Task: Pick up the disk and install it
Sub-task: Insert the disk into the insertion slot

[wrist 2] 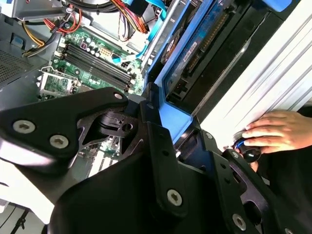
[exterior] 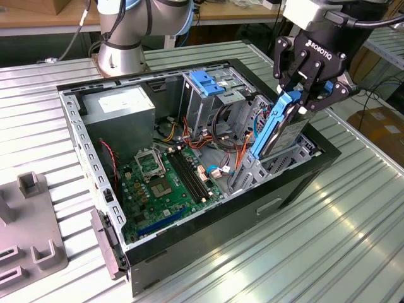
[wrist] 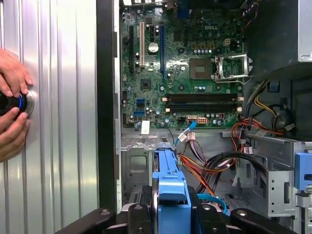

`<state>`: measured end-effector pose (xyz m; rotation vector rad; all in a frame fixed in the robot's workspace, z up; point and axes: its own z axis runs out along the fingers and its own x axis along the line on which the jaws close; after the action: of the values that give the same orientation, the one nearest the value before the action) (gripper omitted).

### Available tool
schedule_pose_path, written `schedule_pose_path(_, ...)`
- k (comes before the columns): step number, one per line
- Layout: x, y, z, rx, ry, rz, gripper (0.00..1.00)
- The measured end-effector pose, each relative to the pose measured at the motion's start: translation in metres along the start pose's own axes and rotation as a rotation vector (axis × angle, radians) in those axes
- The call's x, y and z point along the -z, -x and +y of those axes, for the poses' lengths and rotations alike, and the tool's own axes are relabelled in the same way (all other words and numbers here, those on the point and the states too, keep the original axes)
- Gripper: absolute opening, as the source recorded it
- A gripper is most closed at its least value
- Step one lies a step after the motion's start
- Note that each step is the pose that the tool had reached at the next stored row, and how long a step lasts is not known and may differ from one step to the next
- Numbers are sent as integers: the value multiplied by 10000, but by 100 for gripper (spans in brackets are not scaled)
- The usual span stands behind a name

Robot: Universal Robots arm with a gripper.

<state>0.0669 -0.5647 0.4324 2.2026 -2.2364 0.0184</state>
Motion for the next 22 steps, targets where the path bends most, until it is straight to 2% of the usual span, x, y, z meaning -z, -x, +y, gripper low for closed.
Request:
schedule_pose_path(4, -91, -11, 0, 0, 0, -2, 37)
schedule_pose_path(11, -191, -21, 0, 1, 0, -2, 37)
schedule_pose_path(14, -265, -28, 0, 1, 0, 0, 37)
schedule_pose_path(22, -395, -40, 0, 1, 0, -1, 37)
